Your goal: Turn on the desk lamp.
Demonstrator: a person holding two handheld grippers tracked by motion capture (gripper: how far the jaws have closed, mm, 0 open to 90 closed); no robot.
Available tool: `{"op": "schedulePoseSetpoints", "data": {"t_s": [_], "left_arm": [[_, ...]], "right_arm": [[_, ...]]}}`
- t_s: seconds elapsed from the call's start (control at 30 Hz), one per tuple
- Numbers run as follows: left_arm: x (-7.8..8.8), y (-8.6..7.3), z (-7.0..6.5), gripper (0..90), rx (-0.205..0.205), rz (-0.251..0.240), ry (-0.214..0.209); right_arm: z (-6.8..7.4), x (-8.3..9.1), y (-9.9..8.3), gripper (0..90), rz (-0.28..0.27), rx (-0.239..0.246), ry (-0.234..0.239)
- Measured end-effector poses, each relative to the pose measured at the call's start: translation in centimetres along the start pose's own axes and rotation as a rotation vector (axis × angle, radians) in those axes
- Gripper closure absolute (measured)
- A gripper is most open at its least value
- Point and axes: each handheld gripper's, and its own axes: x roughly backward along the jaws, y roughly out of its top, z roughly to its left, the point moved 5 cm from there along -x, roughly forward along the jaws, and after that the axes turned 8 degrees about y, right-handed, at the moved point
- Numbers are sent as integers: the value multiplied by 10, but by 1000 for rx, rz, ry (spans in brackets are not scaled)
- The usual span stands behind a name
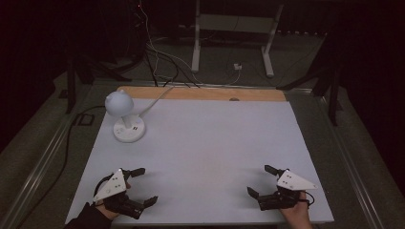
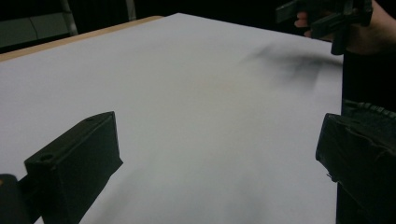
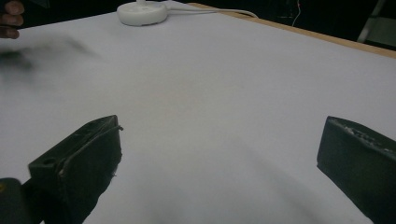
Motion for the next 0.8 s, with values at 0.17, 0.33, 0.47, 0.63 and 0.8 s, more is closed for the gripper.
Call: {"op": "schedulePoseSetpoints", "data": {"t_s": [0.17,0.33,0.47,0.63,0.8], "left_arm": [[-1,-1,-1,4,-12,19,-4],[-1,-1,-2,4,-17,26,-9],[-1,0,-4,3,-44,33,19],[-2,0,-6,3,-48,43,8],[-1,2,-7,3,-52,45,-6]], "right_arm": [[2,0,0,0,8,7,-2],[4,-1,1,0,4,12,8],[6,-1,2,0,2,15,15],[8,-1,2,0,6,19,17],[9,-1,3,0,5,15,27]]}}
